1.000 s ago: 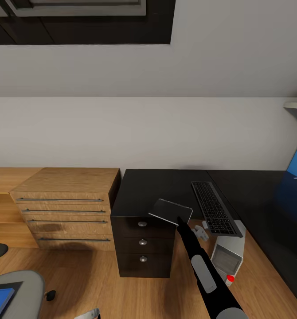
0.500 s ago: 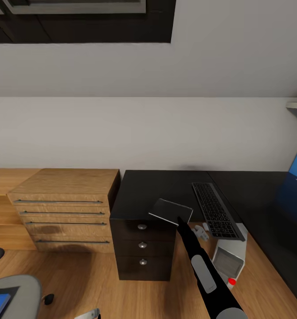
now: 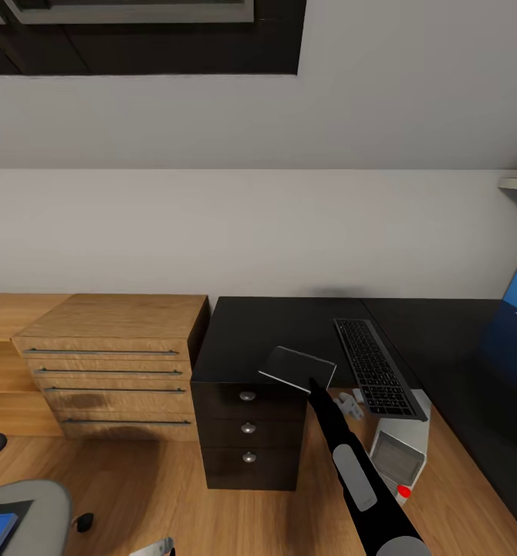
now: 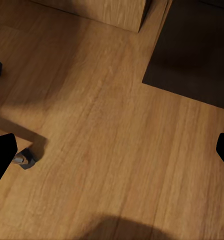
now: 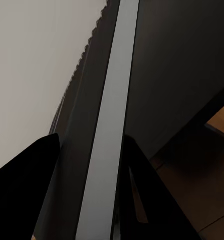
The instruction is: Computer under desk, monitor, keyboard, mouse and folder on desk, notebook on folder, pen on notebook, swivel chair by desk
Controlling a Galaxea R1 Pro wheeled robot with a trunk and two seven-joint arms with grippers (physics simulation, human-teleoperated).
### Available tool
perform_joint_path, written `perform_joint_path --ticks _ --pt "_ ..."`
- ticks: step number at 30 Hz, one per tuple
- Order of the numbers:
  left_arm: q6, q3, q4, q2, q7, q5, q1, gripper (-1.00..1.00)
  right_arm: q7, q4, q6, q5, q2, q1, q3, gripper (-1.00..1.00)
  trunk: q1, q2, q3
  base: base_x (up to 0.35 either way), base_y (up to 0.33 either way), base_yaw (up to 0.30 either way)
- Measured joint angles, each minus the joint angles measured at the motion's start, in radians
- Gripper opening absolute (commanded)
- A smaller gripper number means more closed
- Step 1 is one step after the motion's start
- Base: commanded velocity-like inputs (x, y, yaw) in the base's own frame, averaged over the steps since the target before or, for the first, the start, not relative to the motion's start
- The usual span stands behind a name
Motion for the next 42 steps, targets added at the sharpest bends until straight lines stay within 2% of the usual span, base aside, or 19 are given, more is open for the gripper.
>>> perform_joint_path --ticks 6,15,42 --pt "0.0 0.0 0.0 0.0 0.001 0.0 0.0 1.0 -0.001 0.0 0.0 0.0 0.0 0.0 0.0 -1.0 0.0 0.0 0.0 0.0 0.0 0.0" --pt "-0.001 0.001 0.0 0.0 0.003 0.0 0.0 1.0 0.001 0.0 0.0 0.0 -0.001 0.0 0.0 -1.0 0.034 -0.063 -0.028 0.0 0.0 0.0" --pt "0.0 0.001 0.0 0.0 0.001 0.0 0.0 1.0 -0.001 0.0 0.0 0.001 -0.002 0.0 0.0 -1.0 0.035 -0.063 -0.028 0.0 0.0 0.0"
